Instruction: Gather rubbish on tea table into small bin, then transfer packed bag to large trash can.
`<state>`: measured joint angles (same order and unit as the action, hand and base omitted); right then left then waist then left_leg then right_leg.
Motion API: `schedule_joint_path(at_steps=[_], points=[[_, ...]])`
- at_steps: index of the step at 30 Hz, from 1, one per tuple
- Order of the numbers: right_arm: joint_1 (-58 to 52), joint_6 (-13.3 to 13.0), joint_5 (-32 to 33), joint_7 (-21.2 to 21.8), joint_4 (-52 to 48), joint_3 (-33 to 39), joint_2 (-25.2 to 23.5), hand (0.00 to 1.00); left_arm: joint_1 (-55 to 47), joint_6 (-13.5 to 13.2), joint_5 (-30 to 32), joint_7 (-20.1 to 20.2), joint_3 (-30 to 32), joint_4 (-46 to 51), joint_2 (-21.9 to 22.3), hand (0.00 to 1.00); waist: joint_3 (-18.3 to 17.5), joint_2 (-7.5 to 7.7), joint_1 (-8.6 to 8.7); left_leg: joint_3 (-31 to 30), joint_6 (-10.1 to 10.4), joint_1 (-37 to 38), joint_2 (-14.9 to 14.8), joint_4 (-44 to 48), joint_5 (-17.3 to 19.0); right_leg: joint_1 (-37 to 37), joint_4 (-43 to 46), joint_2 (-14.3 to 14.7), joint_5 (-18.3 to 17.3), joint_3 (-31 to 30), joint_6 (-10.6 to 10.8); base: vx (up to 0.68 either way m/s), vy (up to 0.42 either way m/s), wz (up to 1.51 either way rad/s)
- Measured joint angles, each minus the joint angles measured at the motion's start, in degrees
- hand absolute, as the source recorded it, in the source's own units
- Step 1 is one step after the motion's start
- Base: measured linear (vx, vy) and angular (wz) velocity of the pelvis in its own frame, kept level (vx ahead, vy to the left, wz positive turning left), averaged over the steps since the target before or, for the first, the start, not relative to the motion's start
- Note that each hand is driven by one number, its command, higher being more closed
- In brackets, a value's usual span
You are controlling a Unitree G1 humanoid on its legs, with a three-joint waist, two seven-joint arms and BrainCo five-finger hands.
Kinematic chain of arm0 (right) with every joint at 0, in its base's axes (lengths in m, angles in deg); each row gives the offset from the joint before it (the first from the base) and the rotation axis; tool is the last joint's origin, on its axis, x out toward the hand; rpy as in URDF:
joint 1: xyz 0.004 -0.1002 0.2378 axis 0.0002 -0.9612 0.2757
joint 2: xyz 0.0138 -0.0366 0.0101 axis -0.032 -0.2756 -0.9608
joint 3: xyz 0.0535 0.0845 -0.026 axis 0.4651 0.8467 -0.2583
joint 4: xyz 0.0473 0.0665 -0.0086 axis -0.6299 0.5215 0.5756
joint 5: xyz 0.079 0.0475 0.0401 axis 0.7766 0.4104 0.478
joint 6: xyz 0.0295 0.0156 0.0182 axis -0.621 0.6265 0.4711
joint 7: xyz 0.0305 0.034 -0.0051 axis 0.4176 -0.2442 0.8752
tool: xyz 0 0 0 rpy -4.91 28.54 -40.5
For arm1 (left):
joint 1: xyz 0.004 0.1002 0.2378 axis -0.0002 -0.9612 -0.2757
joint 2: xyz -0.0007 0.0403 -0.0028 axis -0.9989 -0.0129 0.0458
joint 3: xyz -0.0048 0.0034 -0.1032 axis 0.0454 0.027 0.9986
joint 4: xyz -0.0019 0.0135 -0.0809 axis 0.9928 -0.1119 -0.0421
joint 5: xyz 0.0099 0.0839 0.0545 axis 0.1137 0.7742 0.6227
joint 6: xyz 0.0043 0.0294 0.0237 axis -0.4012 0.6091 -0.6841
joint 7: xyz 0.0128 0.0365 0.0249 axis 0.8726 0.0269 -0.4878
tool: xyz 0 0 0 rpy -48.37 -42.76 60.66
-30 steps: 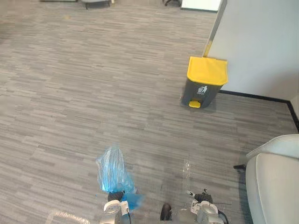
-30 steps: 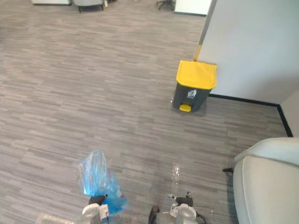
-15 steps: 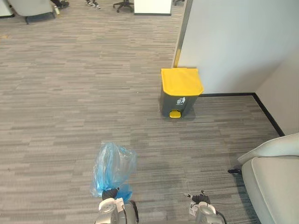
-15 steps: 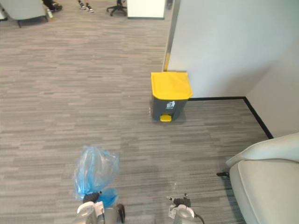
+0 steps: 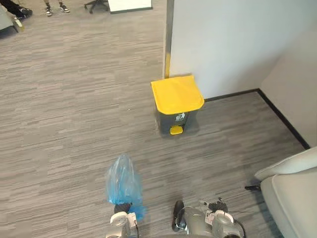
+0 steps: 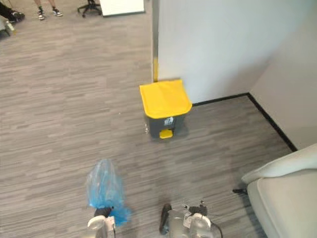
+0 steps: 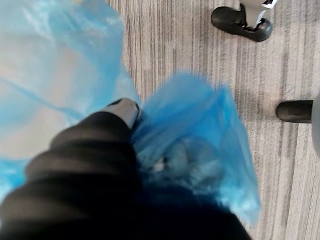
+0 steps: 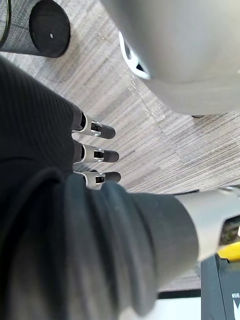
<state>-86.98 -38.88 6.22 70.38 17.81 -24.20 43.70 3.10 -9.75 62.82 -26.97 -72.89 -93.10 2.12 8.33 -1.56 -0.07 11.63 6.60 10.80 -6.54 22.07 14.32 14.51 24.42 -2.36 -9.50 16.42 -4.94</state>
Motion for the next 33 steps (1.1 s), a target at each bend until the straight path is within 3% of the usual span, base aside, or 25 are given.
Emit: schedule_joint_path(at_steps=[1,2,4,6,7,8,9,10,11,12,14,16,18,19,20,21,22,24,26,27,28,30,33], points=[[-0.4,0.0,0.0,-0.1,0.0,-0.8,0.1,0.00,0.1,-0.1,0.0,0.1,-0.8,0.7,0.0,1.00,0.0,0.09,0.06,-1.9,2.1,-3.8,-1.1,9.5,-2.8,-2.9,-2.3,0.9,-0.9,0.0,0.3,0.36,-0.122,-0.03],[-0.6,0.0,0.1,-0.2,0.0,-2.9,0.1,0.00,-0.2,-0.2,0.0,0.2,-1.0,1.6,-0.5,1.00,0.1,-0.19,-0.45,-2.7,2.2,-10.7,-3.5,24.9,-7.9,-6.7,-6.0,2.4,-1.3,-1.5,0.0,0.32,-0.074,-0.29],[-0.6,0.1,0.2,-0.2,0.1,-3.4,-0.5,0.00,-1.1,-0.2,0.0,0.1,-0.8,2.7,-0.4,1.00,-0.1,-0.53,-1.86,-2.0,-0.3,-17.4,-5.7,34.1,-3.6,-9.6,-8.2,3.6,-2.0,-3.7,-1.0,0.30,0.046,-0.77],[-0.9,0.4,0.3,-0.2,0.0,-2.9,-1.7,0.00,-2.1,0.0,-0.1,0.1,-0.9,3.2,-0.4,1.00,0.3,0.88,-2.17,0.7,-2.4,-21.3,-6.2,27.8,0.2,-13.3,-10.9,3.1,-1.3,-6.2,0.1,0.33,0.062,-0.75],[-1.0,0.5,0.6,-0.2,0.0,-2.9,-1.7,0.00,-2.3,-0.1,0.0,0.1,-0.8,4.1,-0.4,1.00,0.2,0.96,-2.24,1.1,-2.6,-21.9,-6.2,22.4,0.8,-14.6,-11.9,2.9,-1.3,-7.2,0.6,0.40,0.141,-0.70],[-1.2,0.5,0.7,-0.3,0.0,-2.6,-1.7,0.00,-2.3,0.0,0.0,0.1,-0.7,4.4,-0.4,1.00,0.1,1.21,-2.72,0.7,-2.9,-22.1,-5.9,11.5,0.6,-16.5,-12.9,2.4,-1.8,-9.0,1.9,0.32,0.134,-0.57],[-1.4,0.5,0.7,-0.4,0.0,-2.5,-1.8,0.00,-2.4,0.0,0.0,0.1,-0.7,4.4,-0.4,1.00,0.0,1.21,-2.74,0.0,-3.2,-22.5,-5.6,8.1,0.2,-16.9,-12.9,2.2,-2.1,-9.6,2.3,0.38,0.206,-0.57],[-1.3,0.5,0.7,-0.4,0.0,-2.4,-1.8,0.00,-2.3,0.0,0.0,0.1,-0.7,4.3,-0.4,1.00,0.0,1.20,-2.74,-1.9,-3.0,-22.7,-4.6,1.7,-1.5,-17.7,-12.8,1.3,-2.8,-10.8,3.5,0.38,0.285,-0.56],[-1.5,0.5,0.7,-0.4,0.0,-2.1,-1.7,0.00,-2.3,-0.1,0.0,0.0,-0.4,3.9,0.0,1.00,-0.7,1.44,-2.96,-4.4,-1.8,-22.1,-2.8,-3.9,-8.4,-17.9,-12.6,0.2,-3.8,-12.8,5.2,0.44,0.346,-0.65],[-1.5,0.6,0.6,-0.4,0.5,-2.3,-1.7,0.00,-2.4,-0.1,0.0,0.0,-0.3,3.5,-0.2,1.00,-0.9,2.24,-3.29,-3.6,-1.4,-21.4,-1.6,-4.3,-9.0,-18.0,-12.6,-0.7,-4.1,-14.2,6.4,0.35,0.292,-0.46],[-1.7,0.6,0.5,-0.3,0.9,-2.6,-1.7,0.00,-2.3,0.0,0.0,-0.2,0.2,3.4,-0.3,1.00,-1.7,3.65,-3.13,-1.0,-3.1,-20.5,0.3,-4.9,-7.8,-17.6,-12.5,-3.3,-3.5,-15.1,7.7,0.28,0.265,-0.29],[-1.7,0.6,0.5,-0.3,0.9,-2.8,-1.7,0.00,-2.3,0.0,0.0,-0.2,0.2,3.4,-0.2,1.00,-1.8,3.67,-3.71,1.7,-4.6,-18.4,1.4,-5.2,-6.0,-17.3,-10.8,-4.9,-2.5,-16.3,9.2,0.24,0.277,-0.54],[-1.4,0.5,0.5,-0.2,0.8,-2.9,-1.5,0.00,-2.6,0.0,0.0,-0.2,-0.1,3.3,-0.2,1.00,-1.7,2.87,-3.66,3.7,-5.3,-15.5,1.7,-5.9,-3.7,-13.4,-0.9,-5.2,-1.9,-17.5,10.0,0.16,0.248,-0.58],[-1.6,0.5,0.4,-0.1,0.8,-2.9,-1.4,0.00,-2.6,0.0,0.0,-0.2,-0.6,3.1,-0.5,1.00,-1.4,2.64,-3.63,4.2,-5.6,-13.9,2.0,-6.1,-2.3,-9.3,8.4,-5.8,-0.9,-17.2,10.6,0.13,0.203,-0.42],[-1.9,0.6,0.3,0.0,0.1,-2.9,-1.2,0.00,-2.6,0.0,-0.1,-0.3,-0.9,2.8,-0.8,1.00,-0.9,2.26,-3.47,4.9,-5.8,-12.1,2.3,-6.2,-1.2,-4.6,17.7,-6.5,0.0,-17.0,10.2,0.21,0.192,-0.31],[-2.3,0.4,0.2,0.0,-1.2,-2.9,-1.1,0.00,-2.7,0.1,-0.1,-0.4,-0.9,2.3,-1.2,1.00,-0.9,2.31,-3.05,5.2,-5.6,-9.7,2.4,-6.6,0.1,-1.0,23.4,-6.5,-1.3,-15.6,9.8,0.20,0.126,-0.16],[-2.3,0.3,0.1,0.0,-1.3,-2.9,-1.1,0.00,-2.7,0.1,-0.1,-0.5,-0.9,2.3,-1.4,1.00,-1.0,2.44,-2.99,5.3,-5.6,-8.5,2.5,-7.3,0.2,-0.2,23.8,-6.6,-2.1,-14.4,9.7,0.21,0.104,-0.02],[-2.4,0.0,0.1,0.0,-1.1,-2.9,-1.1,0.00,-2.5,0.0,-0.1,-0.4,-0.9,2.2,-1.4,1.00,-1.0,2.72,-2.52,5.2,-6.1,-5.4,2.5,-10.1,0.5,1.3,19.9,-6.4,-4.1,-9.2,9.0,0.20,0.028,0.17],[-2.1,-0.1,0.0,0.0,-1.0,-2.8,-1.1,0.00,-2.1,0.0,-0.1,-0.4,-0.9,1.3,-1.1,1.00,-1.1,2.71,-2.05,4.3,-5.0,-3.5,2.5,-11.7,0.7,2.9,9.8,-4.5,-3.3,-6.9,8.3,0.33,-0.041,0.28],[-2.1,-0.1,0.1,0.0,-0.9,-2.8,-1.1,0.00,-2.1,0.0,-0.1,-0.4,-0.9,1.0,-1.0,1.00,-1.1,2.76,-1.91,3.8,-4.4,-3.0,2.5,-11.8,1.3,3.0,4.1,-3.5,-1.1,-7.0,7.3,0.50,-0.118,0.42],[-2.2,0.0,0.1,0.0,-0.5,-2.7,-1.1,0.00,-2.2,0.0,-0.1,-0.3,-0.8,0.7,-1.1,1.00,-1.3,3.49,-1.82,2.1,-3.4,-2.1,3.4,-11.7,2.1,1.8,-3.5,-2.5,5.5,-7.9,4.2,0.46,-0.105,0.44],[-1.3,0.0,-0.1,0.1,0.0,-1.6,-0.2,0.00,-1.7,0.0,0.0,-0.1,-0.6,-0.2,-0.3,1.00,-1.2,0.99,-1.74,-0.9,-2.2,-1.0,1.5,-11.3,2.1,0.1,-2.6,-1.3,5.0,-6.1,2.9,0.51,-0.111,0.35],[-0.6,0.1,-0.1,0.2,1.2,-1.6,0.4,0.00,-1.7,0.0,0.0,0.0,-0.8,-0.2,0.0,1.00,-1.2,-0.19,-1.82,-3.6,-0.7,-1.3,0.2,-8.6,0.4,-2.3,-2.7,-1.0,1.7,-4.2,2.6,0.35,-0.142,0.25]])
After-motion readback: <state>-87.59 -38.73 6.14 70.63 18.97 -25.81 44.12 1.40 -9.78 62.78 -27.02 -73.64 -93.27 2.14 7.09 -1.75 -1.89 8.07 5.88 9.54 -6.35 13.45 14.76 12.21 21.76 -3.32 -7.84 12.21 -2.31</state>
